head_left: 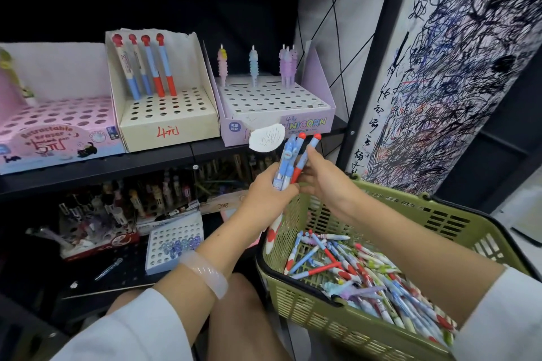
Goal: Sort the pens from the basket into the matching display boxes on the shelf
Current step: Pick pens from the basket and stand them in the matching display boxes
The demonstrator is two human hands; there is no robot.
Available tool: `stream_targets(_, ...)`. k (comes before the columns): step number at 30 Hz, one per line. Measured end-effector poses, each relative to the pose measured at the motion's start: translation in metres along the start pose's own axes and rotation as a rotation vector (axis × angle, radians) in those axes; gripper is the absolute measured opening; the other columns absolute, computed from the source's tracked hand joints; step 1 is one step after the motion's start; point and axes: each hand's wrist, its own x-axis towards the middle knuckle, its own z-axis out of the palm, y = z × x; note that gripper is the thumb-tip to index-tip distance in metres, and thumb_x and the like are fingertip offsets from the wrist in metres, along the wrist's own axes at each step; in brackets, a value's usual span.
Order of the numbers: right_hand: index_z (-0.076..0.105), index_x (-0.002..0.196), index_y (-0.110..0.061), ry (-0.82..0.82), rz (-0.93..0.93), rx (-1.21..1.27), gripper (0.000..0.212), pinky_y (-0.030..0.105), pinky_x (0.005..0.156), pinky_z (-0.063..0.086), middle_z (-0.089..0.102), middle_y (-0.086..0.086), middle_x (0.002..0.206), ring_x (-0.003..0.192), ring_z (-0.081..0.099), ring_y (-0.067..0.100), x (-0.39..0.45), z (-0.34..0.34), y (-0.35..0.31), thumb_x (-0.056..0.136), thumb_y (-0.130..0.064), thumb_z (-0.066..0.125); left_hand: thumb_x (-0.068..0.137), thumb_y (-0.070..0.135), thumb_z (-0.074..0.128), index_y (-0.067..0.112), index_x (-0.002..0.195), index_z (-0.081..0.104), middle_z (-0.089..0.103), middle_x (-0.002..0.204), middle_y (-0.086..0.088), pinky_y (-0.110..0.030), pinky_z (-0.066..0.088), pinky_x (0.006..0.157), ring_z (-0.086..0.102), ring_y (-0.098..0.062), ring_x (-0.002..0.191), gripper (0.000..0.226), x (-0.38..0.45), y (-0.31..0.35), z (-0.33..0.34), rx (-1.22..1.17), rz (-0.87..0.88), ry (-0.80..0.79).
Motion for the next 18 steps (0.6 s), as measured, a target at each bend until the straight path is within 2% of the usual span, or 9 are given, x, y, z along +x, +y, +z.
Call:
stream_targets(1, 0.064, 0.098, -0.022, -0.012, 0.0, 0.014, 0.04, 0.022, 0.074, 0.053, 0.07, 0.002, 0.098, 0.091, 0.065, 0.014, 0.0, -0.002, 0.003, 0.101, -0.04, 0.028, 0.087, 0.009, 0.054, 0.018, 0.111, 0.058, 0.065, 0.096, -0.014, -0.039, 0.051, 0.075, 0.06, -0.028, 0.081, 0.026, 0.0, -0.002, 0.0, 0.004, -0.02, -0.022)
stream_targets(3, 0.064, 0.099, -0.017, -0.021, -0.046, 0.012, 0.033, 0.021, 0.07, 0.053, 0.069, 0.004, 0.094, 0.085, 0.064, 0.014, -0.001, -0.004, 0.007, 0.1, -0.033, 0.035, 0.088, 0.01, 0.053, 0.014, 0.11, 0.055, 0.06, 0.079, -0.007, -0.022, 0.046, 0.056, 0.055, -0.011, 0.06, 0.022, -0.001, -0.004, -0.001, -0.004, -0.046, -0.058)
stream_targets(5, 0.063, 0.094, -0.016, 0.055, -0.113, -0.011, 0.025, 0.02, 0.065, 0.051, 0.066, 0.004, 0.086, 0.076, 0.061, 0.013, 0.002, -0.006, 0.008, 0.1, -0.026, 0.041, 0.09, 0.011, 0.051, 0.014, 0.1, 0.053, 0.058, 0.066, 0.001, -0.016, 0.04, 0.046, 0.052, -0.004, 0.047, 0.011, -0.001, -0.004, -0.003, -0.025, -0.057, -0.076)
stream_targets(6, 0.062, 0.092, -0.015, 0.099, -0.141, -0.006, 0.022, 0.02, 0.062, 0.049, 0.064, 0.003, 0.08, 0.07, 0.058, 0.011, 0.003, -0.008, 0.007, 0.099, -0.024, 0.043, 0.091, 0.012, 0.05, 0.015, 0.093, 0.052, 0.06, 0.063, 0.004, -0.017, 0.04, 0.047, 0.052, -0.005, 0.046, 0.004, -0.001, -0.004, -0.006, -0.035, -0.062, -0.078)
stream_targets(9, 0.06, 0.092, -0.012, 0.111, -0.19, 0.066, 0.015, 0.016, 0.056, 0.047, 0.058, 0.001, 0.071, 0.058, 0.053, 0.007, 0.009, -0.008, -0.006, 0.097, -0.017, 0.047, 0.094, 0.012, 0.048, 0.012, 0.082, 0.052, 0.063, 0.057, 0.006, -0.028, 0.043, 0.057, 0.053, -0.007, 0.046, 0.012, -0.003, -0.001, -0.017, -0.089, -0.063, -0.045)
stream_targets(15, 0.062, 0.085, -0.012, -0.044, -0.25, 0.073, 0.016, 0.013, 0.058, 0.05, 0.062, 0.0, 0.067, 0.056, 0.058, 0.002, 0.031, 0.031, -0.038, 0.094, -0.006, 0.05, 0.096, 0.012, 0.046, 0.001, 0.094, 0.057, 0.066, 0.054, -0.002, -0.021, 0.052, 0.048, 0.061, -0.013, 0.046, 0.016, -0.005, 0.013, -0.057, -0.279, -0.053, 0.115)
stream_targets(18, 0.06, 0.084, -0.011, -0.068, -0.298, 0.003, 0.014, 0.015, 0.058, 0.05, 0.06, 0.0, 0.067, 0.055, 0.057, 0.002, 0.047, 0.06, -0.056, 0.093, -0.007, 0.052, 0.097, 0.013, 0.045, 0.005, 0.09, 0.056, 0.066, 0.056, -0.004, -0.023, 0.053, 0.048, 0.065, -0.017, 0.05, 0.015, -0.008, 0.016, -0.085, -0.34, -0.067, 0.193)
